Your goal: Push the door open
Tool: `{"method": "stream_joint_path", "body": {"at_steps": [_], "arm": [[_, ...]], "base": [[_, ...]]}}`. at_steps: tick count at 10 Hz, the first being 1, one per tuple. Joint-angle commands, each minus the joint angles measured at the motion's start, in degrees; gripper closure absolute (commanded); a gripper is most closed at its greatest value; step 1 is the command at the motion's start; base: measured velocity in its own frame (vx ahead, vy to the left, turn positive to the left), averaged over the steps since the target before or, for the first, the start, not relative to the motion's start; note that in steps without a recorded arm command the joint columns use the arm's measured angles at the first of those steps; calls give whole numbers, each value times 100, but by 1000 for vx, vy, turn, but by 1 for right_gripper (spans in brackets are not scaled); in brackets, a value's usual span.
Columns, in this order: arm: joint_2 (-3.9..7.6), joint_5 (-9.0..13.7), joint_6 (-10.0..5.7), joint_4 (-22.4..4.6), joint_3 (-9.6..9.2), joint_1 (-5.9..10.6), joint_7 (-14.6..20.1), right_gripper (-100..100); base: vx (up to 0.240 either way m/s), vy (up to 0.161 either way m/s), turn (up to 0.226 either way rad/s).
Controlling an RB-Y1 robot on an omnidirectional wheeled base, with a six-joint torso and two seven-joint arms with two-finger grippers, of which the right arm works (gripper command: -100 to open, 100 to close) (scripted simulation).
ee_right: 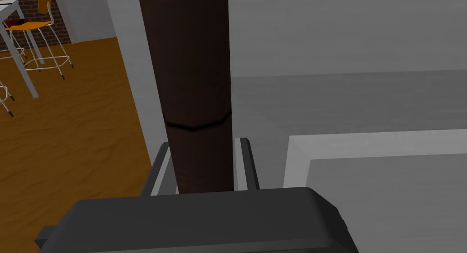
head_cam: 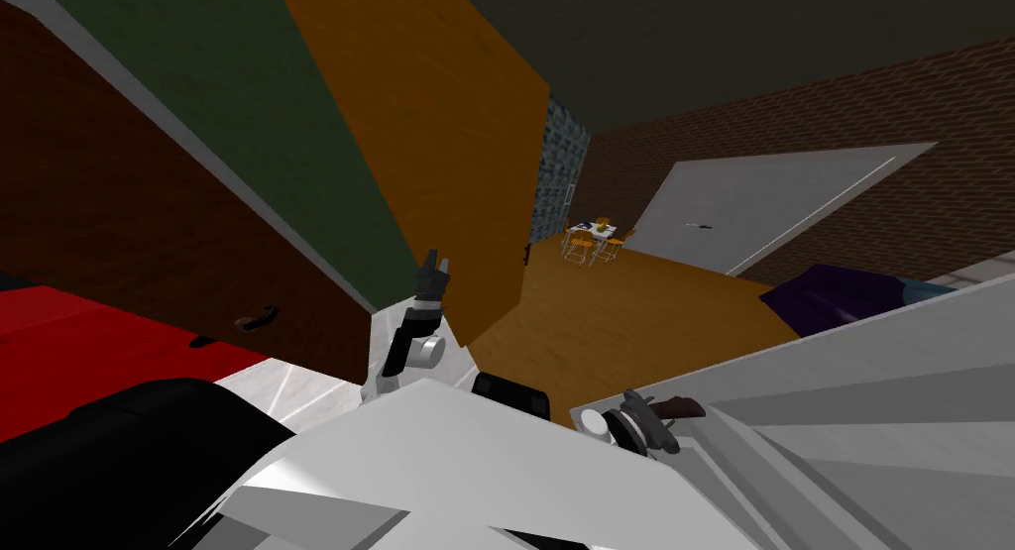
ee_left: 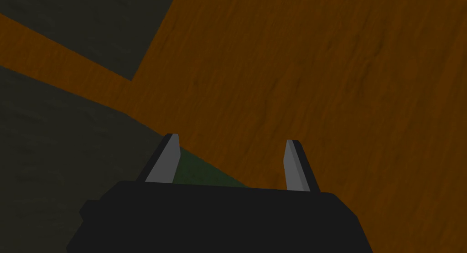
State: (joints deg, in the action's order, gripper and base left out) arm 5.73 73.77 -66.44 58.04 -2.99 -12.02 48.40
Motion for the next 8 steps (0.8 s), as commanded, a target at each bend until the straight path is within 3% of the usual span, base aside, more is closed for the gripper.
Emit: {"method": "stream_joint_path", "body": {"at_steps": [1, 8], "arm": [[0, 0, 0, 0, 0, 0, 0, 100], [74, 426, -232, -5, 369, -104, -40, 100]], "base": [[101, -34, -24], [143, -144, -35]]}}
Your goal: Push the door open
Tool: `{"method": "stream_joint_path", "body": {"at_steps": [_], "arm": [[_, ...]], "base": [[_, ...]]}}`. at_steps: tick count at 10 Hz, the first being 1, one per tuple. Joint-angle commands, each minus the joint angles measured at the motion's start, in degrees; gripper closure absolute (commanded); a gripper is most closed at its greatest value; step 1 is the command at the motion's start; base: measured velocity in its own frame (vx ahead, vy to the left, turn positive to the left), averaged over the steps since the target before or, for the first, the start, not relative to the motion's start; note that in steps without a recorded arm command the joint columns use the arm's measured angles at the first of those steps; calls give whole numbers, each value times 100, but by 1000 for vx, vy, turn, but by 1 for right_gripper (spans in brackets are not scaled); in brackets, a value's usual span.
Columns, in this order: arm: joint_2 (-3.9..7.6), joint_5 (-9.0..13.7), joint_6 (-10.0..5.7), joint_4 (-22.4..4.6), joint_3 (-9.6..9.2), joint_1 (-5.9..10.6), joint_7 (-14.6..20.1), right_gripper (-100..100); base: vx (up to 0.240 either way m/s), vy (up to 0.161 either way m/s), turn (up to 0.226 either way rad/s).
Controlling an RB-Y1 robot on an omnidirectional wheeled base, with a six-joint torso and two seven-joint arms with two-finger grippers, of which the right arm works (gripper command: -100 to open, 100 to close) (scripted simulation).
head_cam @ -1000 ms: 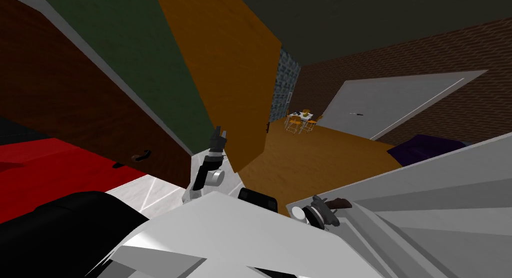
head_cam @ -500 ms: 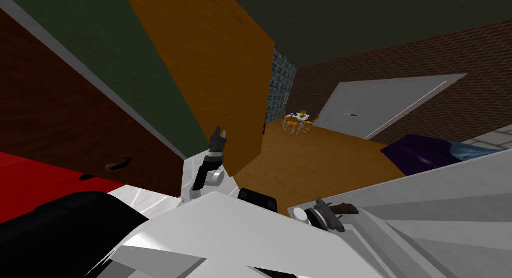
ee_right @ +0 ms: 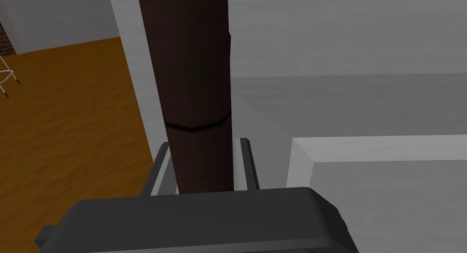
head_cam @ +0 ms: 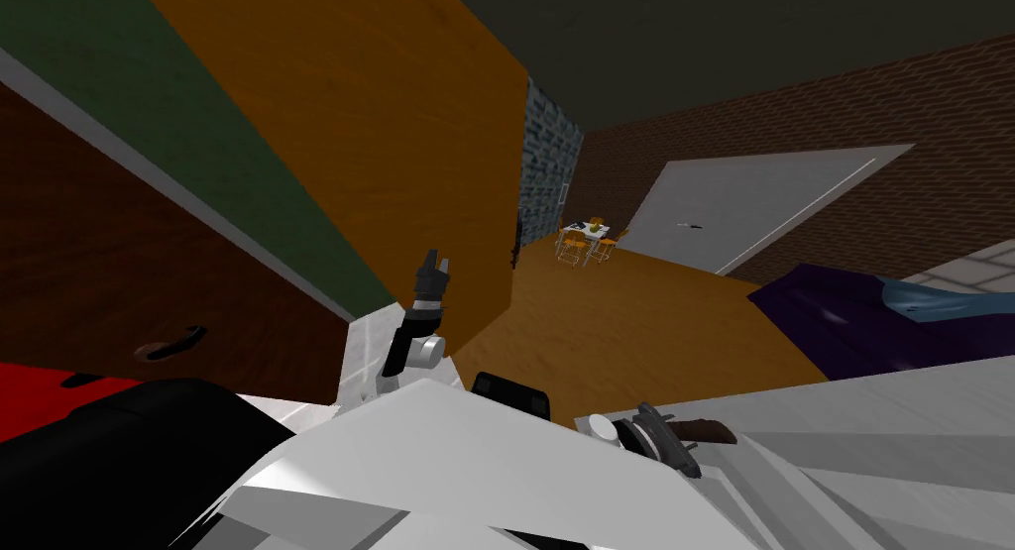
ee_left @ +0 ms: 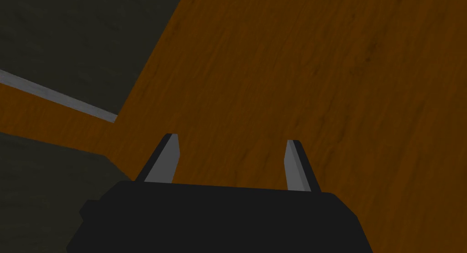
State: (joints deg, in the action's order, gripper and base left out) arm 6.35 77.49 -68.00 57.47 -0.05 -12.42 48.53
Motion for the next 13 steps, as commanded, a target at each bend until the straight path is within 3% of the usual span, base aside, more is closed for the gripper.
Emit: {"method": "stream_joint_path", "body": {"at_steps": [1, 13], "arm": [[18, 96, -97, 53, 110, -74, -59, 100], [132, 944, -515, 70, 814, -286, -179, 100]], "base": [[146, -148, -59], [180, -165, -63]]}}
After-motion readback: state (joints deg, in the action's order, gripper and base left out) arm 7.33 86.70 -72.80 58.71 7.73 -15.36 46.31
